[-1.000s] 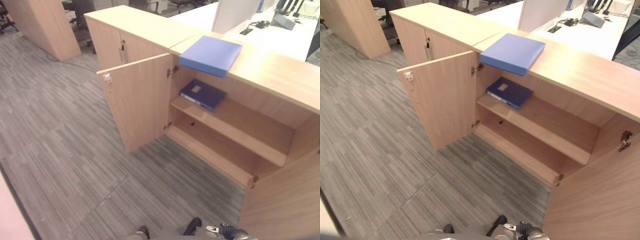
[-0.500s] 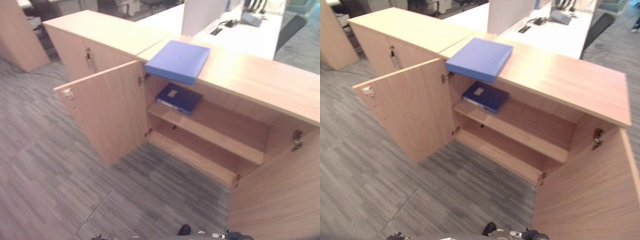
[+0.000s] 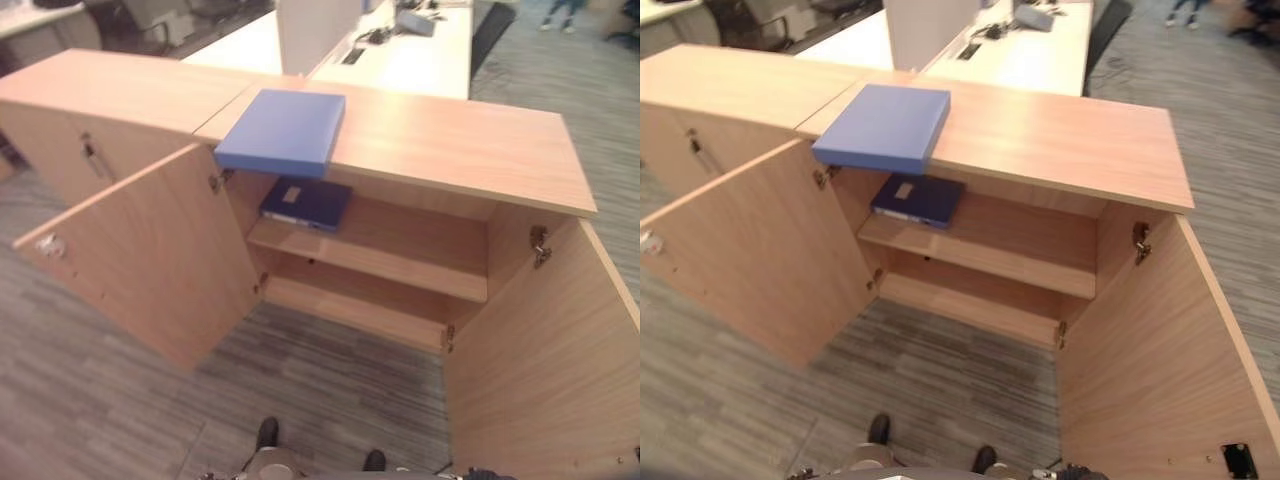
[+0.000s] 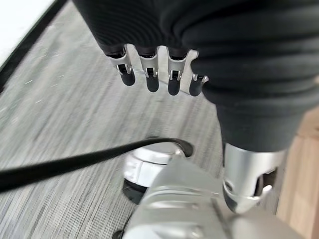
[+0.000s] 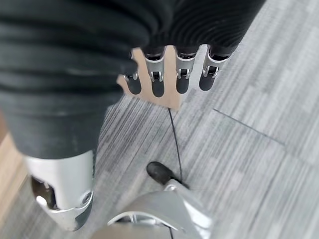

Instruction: Put the empty folder in the office cabinet

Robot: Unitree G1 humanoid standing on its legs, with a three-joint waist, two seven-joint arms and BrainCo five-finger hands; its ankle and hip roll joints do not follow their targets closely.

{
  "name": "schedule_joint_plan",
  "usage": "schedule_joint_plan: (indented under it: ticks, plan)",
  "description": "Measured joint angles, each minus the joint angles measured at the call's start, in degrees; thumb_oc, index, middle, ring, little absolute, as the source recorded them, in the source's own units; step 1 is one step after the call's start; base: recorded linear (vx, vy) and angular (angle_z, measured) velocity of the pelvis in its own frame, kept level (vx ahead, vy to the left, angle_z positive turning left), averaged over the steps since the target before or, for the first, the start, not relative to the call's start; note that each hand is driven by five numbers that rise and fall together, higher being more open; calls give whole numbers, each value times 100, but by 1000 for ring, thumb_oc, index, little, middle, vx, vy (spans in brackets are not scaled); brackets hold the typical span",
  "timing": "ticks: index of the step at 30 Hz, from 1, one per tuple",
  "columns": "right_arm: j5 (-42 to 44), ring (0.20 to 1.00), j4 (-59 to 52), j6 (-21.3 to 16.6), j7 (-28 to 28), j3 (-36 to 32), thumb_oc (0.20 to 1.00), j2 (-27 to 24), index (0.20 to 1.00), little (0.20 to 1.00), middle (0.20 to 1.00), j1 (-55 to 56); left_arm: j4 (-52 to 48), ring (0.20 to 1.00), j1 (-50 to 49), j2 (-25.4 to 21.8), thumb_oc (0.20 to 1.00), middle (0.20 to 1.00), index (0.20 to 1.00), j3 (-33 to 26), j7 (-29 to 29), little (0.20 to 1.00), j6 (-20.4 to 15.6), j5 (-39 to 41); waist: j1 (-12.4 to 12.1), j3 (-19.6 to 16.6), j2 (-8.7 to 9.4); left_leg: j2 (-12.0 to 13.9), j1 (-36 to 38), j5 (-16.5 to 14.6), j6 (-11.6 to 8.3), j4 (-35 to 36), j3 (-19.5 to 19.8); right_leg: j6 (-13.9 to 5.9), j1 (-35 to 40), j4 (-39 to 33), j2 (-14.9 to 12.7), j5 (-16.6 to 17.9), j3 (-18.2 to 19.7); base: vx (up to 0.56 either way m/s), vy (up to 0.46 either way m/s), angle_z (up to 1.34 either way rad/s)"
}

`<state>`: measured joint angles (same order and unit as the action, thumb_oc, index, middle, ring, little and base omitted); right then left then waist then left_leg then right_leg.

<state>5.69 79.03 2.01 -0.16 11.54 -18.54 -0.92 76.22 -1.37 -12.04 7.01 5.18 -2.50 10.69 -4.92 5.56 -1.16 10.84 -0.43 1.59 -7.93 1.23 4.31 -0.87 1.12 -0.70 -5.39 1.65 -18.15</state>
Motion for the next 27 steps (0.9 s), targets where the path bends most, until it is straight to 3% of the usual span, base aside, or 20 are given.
schedule_joint_plan:
  ticks: [1,4,5,8,12,15,18,20,23,25,26,27]
  plan:
    - [-2,1000,37,29,1,-55,1000,-64,1000,1000,1000,49,-44,1000,-15,54,1000,1000,1000,151,-8,1000,-5,-11,48,-66,-175,-97,199,131,59,146,-143,-142,-5,43,-125,86,57,73,199,-48]
    - [-1,1000,18,124,6,-58,1000,166,1000,1000,1000,171,-329,1000,135,-103,1000,1000,1000,239,-81,1000,-25,-68,228,-124,108,-688,382,114,407,299,-465,-300,13,-7,-690,245,188,103,325,-39]
    - [-8,1000,8,122,19,-57,1000,166,1000,1000,1000,167,-457,1000,141,-171,1000,1000,1000,242,-118,1000,-35,-66,288,-142,172,-887,458,147,523,382,-585,-463,7,-33,-911,338,250,59,197,-29]
    - [-8,1000,-30,122,17,-93,1000,164,1000,1000,1000,151,-668,1000,201,-210,1000,1000,1000,233,-169,1000,-108,-50,285,-170,276,-1184,603,44,710,390,-762,-567,33,-26,-1159,453,328,72,255,-29]
    - [-9,1000,-31,119,12,-95,1000,160,1000,1000,1000,-10,-691,1000,181,-227,1000,1000,1000,196,-238,1000,-144,18,254,-133,309,-1334,730,-70,811,396,-986,-766,-12,41,-1317,553,332,38,206,-27]
    - [-15,1000,-31,117,14,-92,1000,140,1000,1000,1000,-73,-715,1000,111,-221,1000,1000,1000,185,-300,1000,-121,63,220,-53,269,-1388,904,-163,889,402,-1172,-759,-125,397,-1366,590,169,30,180,-37]
    - [-10,1000,-39,111,15,-83,1000,55,1000,1000,1000,-201,-783,1000,79,-227,1000,1000,1000,187,-404,1000,-62,401,215,134,177,-1352,1082,-284,979,451,-1336,-621,-329,1039,-1516,617,-117,38,75,-31]
    - [-10,1000,-95,111,21,-62,1000,153,1000,1000,1000,-208,-967,1000,-33,-321,1000,1000,1000,195,-451,1000,-41,563,194,136,322,-1363,1080,-305,1008,454,-1454,-671,-596,1336,-1402,341,-135,52,-7,-35]
    - [-14,1000,-177,116,46,-30,1000,215,1000,1000,1000,-244,-1106,1000,-122,-332,1000,1000,1000,219,-553,1000,-19,692,250,174,380,-1280,1055,-305,1014,452,-1497,-662,-830,1341,-1011,101,-121,65,-48,-22]
    - [-12,1000,-243,112,73,12,1000,229,1000,1000,1000,-301,-1111,1000,-89,-182,1000,1000,1000,234,-611,1000,5,705,440,264,289,-1140,1064,-308,1017,452,-1445,-584,-1091,1214,-544,68,79,131,-110,6]
    - [-15,1000,-248,111,78,24,1000,233,1000,1000,1000,-329,-1104,1000,-70,-161,1000,1000,1000,241,-625,1000,1,708,474,283,298,-1120,1074,-314,999,453,-1420,-526,-1090,1153,-466,116,223,159,-135,35]
    - [-16,1000,-251,121,80,33,1000,231,1000,1000,1000,-321,-1115,1000,-59,-102,1000,1000,1000,244,-644,1000,3,719,510,270,299,-1076,1094,-329,974,451,-1348,-297,-1019,1115,-418,128,164,111,-92,27]
